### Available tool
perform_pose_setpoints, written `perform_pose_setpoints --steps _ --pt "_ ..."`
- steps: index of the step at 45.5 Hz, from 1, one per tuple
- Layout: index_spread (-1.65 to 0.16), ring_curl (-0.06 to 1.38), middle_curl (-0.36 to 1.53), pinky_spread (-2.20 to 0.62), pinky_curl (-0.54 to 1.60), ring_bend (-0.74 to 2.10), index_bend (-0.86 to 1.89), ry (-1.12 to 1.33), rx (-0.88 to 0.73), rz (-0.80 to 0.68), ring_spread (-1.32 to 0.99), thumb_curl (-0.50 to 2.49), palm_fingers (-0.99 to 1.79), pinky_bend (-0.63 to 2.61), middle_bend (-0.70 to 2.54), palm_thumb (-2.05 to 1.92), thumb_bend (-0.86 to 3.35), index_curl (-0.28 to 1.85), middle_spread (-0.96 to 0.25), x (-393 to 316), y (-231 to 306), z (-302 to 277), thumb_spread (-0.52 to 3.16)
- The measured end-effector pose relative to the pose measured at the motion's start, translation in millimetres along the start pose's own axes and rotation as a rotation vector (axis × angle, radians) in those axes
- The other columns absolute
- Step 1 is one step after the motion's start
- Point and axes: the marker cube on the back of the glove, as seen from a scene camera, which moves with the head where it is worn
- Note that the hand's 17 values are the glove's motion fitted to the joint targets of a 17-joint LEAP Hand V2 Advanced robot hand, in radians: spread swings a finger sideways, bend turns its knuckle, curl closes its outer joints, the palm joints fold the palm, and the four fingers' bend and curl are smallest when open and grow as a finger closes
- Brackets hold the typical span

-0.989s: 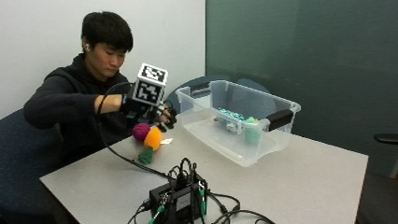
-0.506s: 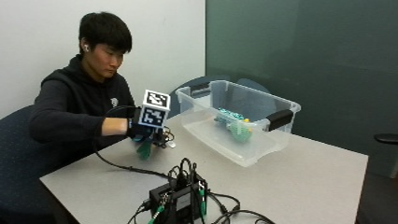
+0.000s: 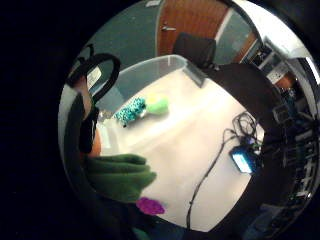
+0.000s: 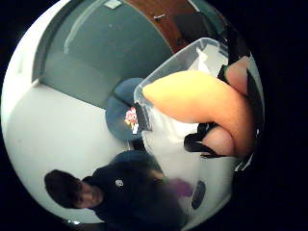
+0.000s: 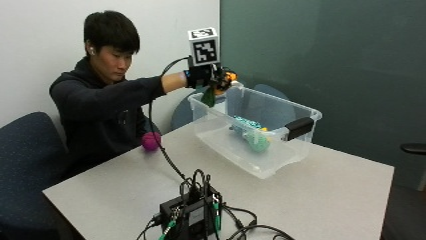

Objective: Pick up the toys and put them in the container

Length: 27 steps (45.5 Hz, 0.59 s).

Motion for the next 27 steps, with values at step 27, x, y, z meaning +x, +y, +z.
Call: perform_pose_setpoints --steps 27 --pt "-0.24 0.33 0.52 -0.13 0.41 0.64 0.17 -0.305 -0.569 -0.281 -0.21 0.41 -0.05 0.97 0.32 0.14 -0.02 0.33 -0.08 51.2 202.3 33.8 1.14"
